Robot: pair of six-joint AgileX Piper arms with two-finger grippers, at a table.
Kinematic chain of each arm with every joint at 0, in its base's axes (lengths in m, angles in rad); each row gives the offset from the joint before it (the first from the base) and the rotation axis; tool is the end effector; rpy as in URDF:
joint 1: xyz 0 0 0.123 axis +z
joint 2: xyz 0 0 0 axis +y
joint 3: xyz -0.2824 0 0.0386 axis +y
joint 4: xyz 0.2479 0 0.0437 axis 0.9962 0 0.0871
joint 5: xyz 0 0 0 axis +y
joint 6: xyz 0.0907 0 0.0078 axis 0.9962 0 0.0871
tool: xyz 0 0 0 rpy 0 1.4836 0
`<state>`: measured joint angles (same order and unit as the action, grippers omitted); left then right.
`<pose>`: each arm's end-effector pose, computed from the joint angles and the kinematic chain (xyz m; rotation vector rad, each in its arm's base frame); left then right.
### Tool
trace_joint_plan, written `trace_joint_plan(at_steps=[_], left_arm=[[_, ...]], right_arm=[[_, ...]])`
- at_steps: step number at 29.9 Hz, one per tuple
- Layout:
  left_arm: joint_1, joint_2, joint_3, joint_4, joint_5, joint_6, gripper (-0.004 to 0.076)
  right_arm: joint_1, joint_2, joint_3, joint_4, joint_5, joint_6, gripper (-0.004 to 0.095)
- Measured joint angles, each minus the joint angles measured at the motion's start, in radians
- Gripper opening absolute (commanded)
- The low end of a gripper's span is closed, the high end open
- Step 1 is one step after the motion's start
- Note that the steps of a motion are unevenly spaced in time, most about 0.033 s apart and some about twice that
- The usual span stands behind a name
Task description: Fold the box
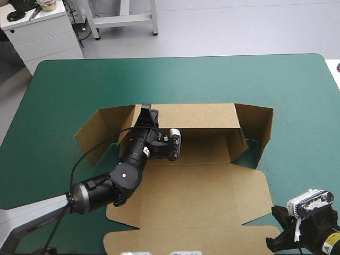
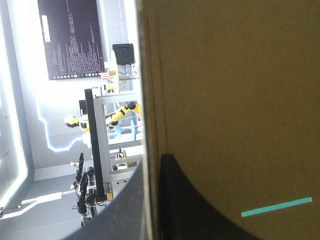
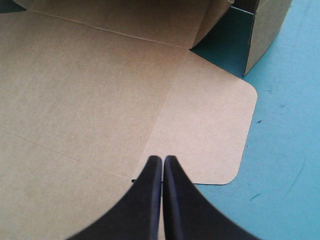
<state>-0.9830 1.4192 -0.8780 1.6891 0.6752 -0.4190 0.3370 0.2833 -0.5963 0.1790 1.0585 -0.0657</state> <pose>0.2119 -0.2160 0.2927 1.5293 1.1972 0.8567 0.0269 0.0244 0.3023 -0.4354 2.1956 0.3699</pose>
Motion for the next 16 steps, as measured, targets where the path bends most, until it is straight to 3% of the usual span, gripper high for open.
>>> trace_joint_plan(at_steps=[4,7,9,13,16], left_arm=[[0.000,0.000,0.001,0.007,0.000,-0.049,-0.0010],[0.000,0.000,0.001,0.009,0.001,-0.074,-0.0010],[0.000,0.000,0.001,0.009,0.001,-0.080,-0.0010],[0.000,0.000,0.001,0.011,0.001,-0.084,-0.0010],[0.000,0.000,0.001,0.012,0.001,-0.086,-0.0010]], right_arm=[[0.000,0.000,0.000,0.000,0.001,0.021,0.0017],[0.000,0.000,0.000,0.000,0.002,0.029,0.0122],[0.000,0.000,0.000,0.000,0.005,0.031,0.0236],[0.000,0.000,0.000,0.000,0.016,0.048,0.0561],[0.000,0.000,0.000,0.000,0.016,0.079,0.0708]])
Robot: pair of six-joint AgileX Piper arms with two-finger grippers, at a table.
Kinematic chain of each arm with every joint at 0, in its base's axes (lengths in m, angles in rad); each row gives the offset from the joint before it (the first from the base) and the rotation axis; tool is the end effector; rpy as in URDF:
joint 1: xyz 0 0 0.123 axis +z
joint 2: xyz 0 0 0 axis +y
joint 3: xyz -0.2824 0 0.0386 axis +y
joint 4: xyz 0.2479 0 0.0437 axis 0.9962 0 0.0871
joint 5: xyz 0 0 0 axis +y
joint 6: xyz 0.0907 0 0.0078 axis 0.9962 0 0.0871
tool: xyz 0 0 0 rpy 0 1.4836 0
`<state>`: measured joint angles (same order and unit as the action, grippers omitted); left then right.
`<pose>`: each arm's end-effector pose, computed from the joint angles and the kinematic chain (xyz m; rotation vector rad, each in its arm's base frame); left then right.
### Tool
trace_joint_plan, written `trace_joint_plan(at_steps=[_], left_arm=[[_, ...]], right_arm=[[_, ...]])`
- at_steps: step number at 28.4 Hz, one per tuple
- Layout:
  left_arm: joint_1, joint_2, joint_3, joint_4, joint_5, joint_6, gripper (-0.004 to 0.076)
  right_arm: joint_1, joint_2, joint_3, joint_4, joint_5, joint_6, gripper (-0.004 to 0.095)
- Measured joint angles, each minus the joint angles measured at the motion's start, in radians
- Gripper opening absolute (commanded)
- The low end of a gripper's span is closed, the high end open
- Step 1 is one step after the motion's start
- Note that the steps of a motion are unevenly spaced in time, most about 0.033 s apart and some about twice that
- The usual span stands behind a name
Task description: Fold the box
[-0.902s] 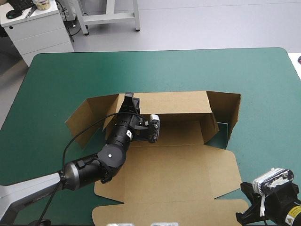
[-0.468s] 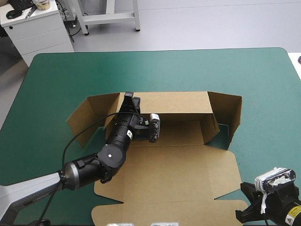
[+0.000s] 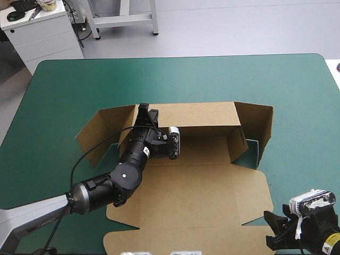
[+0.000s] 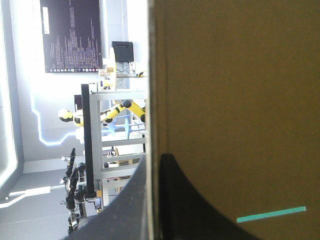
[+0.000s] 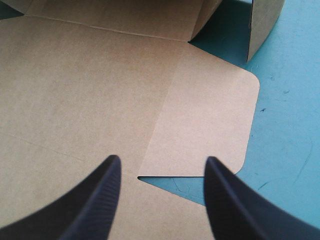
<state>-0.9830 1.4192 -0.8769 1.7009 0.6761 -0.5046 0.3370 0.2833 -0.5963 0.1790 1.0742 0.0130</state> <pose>0.2120 -0.2161 0.2930 1.4702 1.2418 0.8077 0.0260 0.0242 0.3012 -0.3539 2.2326 0.4107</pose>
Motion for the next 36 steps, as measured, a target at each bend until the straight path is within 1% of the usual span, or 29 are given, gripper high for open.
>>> trace_joint_plan(at_steps=[1,5,10,13,18,24,26,27,28,29,32,36], left_arm=[[0.000,0.000,0.000,0.000,0.000,0.000,-0.0010],[0.000,0.000,0.000,0.000,0.000,-0.001,-0.0010],[0.000,0.000,0.000,0.000,0.000,-0.001,-0.0010],[0.000,0.000,0.000,0.000,0.000,-0.001,-0.0010],[0.000,0.000,0.000,0.000,0.000,0.001,-0.0010],[0.001,0.000,0.000,0.000,0.000,0.003,-0.0010],[0.001,0.000,0.000,0.000,0.000,0.003,-0.0010],[0.001,0.000,0.000,0.000,0.000,0.003,-0.0010],[0.001,0.000,0.000,0.000,0.001,0.003,-0.0010],[0.001,0.000,0.000,0.000,0.004,0.003,-0.0010],[0.001,0.000,0.000,0.000,0.016,0.003,-0.0010],[0.001,0.000,0.000,0.000,0.031,0.003,-0.0010]], right_arm=[[0.000,0.000,0.000,0.000,0.000,0.010,0.0725],[0.000,0.000,0.000,-0.014,0.000,0.082,0.0728],[0.000,0.051,-0.028,-0.083,0.013,0.185,0.0728],[0.000,0.148,-0.095,-0.112,0.004,0.200,0.0729],[0.000,0.343,-0.266,-0.142,-0.057,0.181,0.0729],[0.000,0.597,-0.513,-0.279,-0.055,0.206,0.0729],[-0.010,0.683,-0.588,-0.296,-0.049,0.205,0.0730],[-0.033,0.762,-0.673,-0.291,-0.041,0.178,0.0730],[-0.048,0.793,-0.707,-0.280,-0.034,0.157,0.0730],[-0.092,0.865,-0.791,-0.223,-0.019,0.091,0.0729],[-0.174,0.960,-0.912,-0.107,0.013,-0.013,0.0730],[-0.304,1.090,-1.049,0.064,0.090,-0.112,0.0730]])
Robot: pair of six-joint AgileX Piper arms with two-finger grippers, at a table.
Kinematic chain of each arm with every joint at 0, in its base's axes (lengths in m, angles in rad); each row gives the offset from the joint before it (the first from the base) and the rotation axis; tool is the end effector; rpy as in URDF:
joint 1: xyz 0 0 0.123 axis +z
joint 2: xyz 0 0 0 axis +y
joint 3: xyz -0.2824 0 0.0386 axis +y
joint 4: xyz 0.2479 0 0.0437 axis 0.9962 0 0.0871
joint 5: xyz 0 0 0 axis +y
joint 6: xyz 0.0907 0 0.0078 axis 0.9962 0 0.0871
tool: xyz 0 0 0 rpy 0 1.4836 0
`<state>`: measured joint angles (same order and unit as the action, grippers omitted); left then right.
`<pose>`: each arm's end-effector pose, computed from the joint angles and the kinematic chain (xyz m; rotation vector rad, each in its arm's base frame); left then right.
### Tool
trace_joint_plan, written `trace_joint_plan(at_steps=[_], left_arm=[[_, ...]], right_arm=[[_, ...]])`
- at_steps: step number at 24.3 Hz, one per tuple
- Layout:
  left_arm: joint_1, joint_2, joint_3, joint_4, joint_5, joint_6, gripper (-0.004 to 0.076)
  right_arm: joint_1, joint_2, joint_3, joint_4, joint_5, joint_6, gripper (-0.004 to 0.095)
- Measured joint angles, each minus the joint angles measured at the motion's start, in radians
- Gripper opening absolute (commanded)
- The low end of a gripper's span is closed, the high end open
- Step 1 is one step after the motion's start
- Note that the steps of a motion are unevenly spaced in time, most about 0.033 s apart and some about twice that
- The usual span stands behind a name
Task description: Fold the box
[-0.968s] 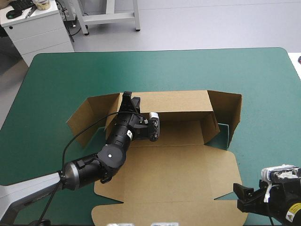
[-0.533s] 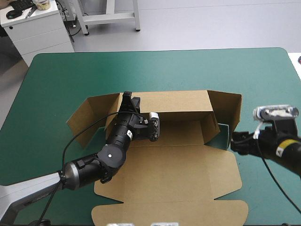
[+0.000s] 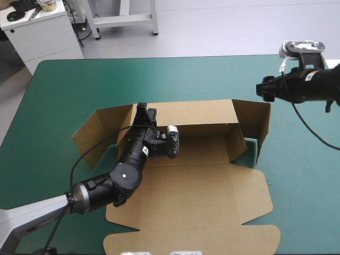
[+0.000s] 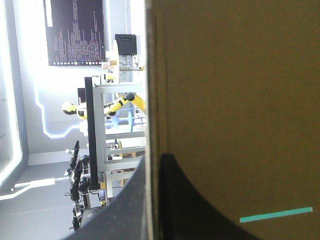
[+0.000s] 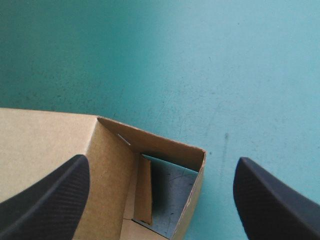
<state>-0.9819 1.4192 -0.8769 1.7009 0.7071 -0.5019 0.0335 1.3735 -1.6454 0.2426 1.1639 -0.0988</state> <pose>0.2132 -0.2134 0.2940 1.4529 1.2526 0.8403 0.2709 0.0292 0.4528 -0.1484 2.3524 0.2785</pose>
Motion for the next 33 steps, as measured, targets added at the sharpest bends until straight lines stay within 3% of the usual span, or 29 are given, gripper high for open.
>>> trace_joint_plan(at_steps=[2,3,8,12,27,33], left_arm=[[0.000,0.000,0.000,0.000,-0.001,0.000,-0.0010],[0.000,0.000,0.000,0.000,-0.002,0.000,-0.0010],[0.000,0.000,0.000,0.000,-0.002,0.000,-0.0010],[0.000,0.000,0.000,0.000,-0.003,0.000,-0.0010],[0.000,0.000,0.000,0.000,-0.004,0.000,-0.0010],[0.000,0.001,0.000,0.000,-0.005,0.000,-0.0010]], right_arm=[[-0.095,0.139,-0.107,0.140,0.073,-0.059,0.0729],[-0.107,0.174,-0.127,0.156,0.077,-0.065,0.0728],[-0.124,0.375,-0.187,0.166,0.079,-0.066,0.0728],[-0.124,0.423,-0.185,0.160,0.079,-0.068,0.0728],[-0.144,0.297,0.040,0.129,0.075,-0.167,0.0728],[-0.144,0.220,0.203,0.197,0.054,-0.219,0.0728]])
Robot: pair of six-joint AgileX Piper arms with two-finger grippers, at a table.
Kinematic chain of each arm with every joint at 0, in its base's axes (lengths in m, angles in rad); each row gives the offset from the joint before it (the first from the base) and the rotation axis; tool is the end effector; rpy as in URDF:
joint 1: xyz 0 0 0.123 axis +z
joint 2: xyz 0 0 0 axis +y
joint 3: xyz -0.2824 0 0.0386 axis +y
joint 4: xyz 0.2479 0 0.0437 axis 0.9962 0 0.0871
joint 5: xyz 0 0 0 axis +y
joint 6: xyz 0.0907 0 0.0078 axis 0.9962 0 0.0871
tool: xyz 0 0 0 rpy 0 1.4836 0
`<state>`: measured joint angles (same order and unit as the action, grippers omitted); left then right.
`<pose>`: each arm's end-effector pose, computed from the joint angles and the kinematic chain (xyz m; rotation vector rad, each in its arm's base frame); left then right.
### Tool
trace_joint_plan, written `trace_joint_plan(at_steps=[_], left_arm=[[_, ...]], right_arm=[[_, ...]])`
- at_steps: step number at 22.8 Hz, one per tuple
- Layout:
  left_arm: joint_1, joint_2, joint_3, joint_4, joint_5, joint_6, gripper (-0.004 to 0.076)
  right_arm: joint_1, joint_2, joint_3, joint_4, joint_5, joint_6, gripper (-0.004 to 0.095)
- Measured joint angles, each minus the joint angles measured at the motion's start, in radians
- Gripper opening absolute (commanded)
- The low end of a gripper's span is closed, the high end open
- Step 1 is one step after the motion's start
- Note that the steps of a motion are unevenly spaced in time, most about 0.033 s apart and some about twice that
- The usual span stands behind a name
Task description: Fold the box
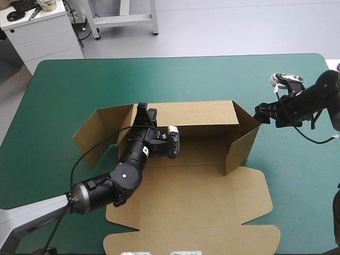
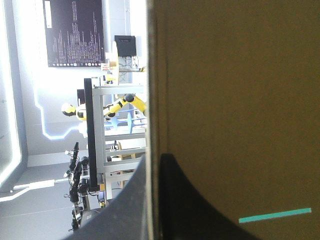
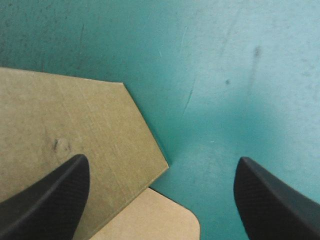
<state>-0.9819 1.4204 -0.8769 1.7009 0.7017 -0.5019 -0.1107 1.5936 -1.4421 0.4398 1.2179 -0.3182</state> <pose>0.2131 -0.2140 0.2935 1.4574 1.2509 0.8354 0.3250 0.0005 0.3310 -0.1555 2.7239 0.5041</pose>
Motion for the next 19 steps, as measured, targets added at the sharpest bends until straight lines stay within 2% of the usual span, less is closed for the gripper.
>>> trace_joint_plan(at_steps=[9,13,16,19], left_arm=[[0.000,0.000,0.000,0.000,-0.001,0.000,-0.0010],[0.000,0.000,0.000,0.000,0.000,0.000,-0.0010],[0.000,0.000,0.000,0.000,0.000,0.000,-0.0010],[0.000,0.000,0.000,0.000,0.000,0.000,-0.0010]], right_arm=[[0.000,-0.137,0.263,0.112,-0.129,-0.190,0.0728],[-0.001,-0.185,0.348,0.172,-0.143,-0.367,0.0728],[-0.001,-0.196,0.412,0.313,-0.163,-0.595,0.0728],[-0.001,-0.196,0.450,0.409,-0.163,-0.716,0.0728]])
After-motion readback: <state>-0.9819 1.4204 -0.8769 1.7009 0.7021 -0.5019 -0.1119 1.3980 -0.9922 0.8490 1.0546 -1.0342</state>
